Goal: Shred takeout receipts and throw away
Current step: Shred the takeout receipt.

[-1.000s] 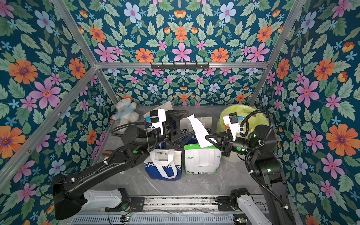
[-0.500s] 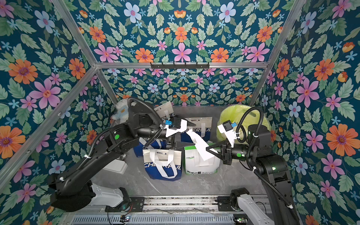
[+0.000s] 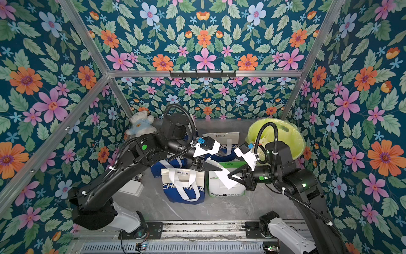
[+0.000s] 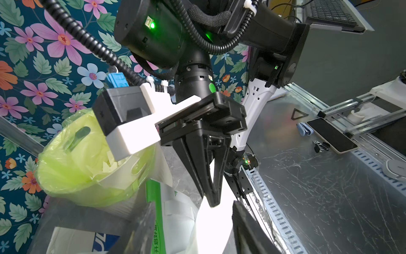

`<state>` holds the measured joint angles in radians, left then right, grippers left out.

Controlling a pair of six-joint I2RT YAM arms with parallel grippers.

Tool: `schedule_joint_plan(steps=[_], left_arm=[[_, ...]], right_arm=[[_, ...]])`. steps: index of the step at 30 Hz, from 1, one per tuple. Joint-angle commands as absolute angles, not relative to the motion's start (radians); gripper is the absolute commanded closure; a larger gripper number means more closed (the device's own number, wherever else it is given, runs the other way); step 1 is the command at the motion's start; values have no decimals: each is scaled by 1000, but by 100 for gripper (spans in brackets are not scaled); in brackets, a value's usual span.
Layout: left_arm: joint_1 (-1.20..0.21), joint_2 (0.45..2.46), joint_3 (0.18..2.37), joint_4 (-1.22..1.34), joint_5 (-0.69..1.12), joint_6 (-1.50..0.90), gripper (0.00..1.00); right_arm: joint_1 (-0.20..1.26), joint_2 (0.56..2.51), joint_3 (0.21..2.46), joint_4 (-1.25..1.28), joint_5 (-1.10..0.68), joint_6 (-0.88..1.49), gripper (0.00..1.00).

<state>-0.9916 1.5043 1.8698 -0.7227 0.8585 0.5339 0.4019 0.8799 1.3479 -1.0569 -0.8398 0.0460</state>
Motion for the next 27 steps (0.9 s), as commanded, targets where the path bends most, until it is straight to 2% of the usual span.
schedule_joint_plan(steps=[1, 7, 12, 17, 27], left_arm=[[-991, 1505, 1865, -777, 876, 558, 44], [-991, 1540, 1844, -784, 864, 564, 51], [-991, 1559, 1844, -781, 874, 561, 61], [-991, 1541, 1816, -750, 787, 540, 64], [-991, 1560, 1843, -855, 752, 568, 63]], right_arm=[[402, 887, 1359, -1061, -827, 20, 100], [405, 894, 1356, -1057, -848, 15, 100], [405, 897, 1358, -1071, -833, 6, 100], [405, 896, 1362, -1078, -802, -9, 100], [405, 905, 1375, -1072, -796, -7, 100]])
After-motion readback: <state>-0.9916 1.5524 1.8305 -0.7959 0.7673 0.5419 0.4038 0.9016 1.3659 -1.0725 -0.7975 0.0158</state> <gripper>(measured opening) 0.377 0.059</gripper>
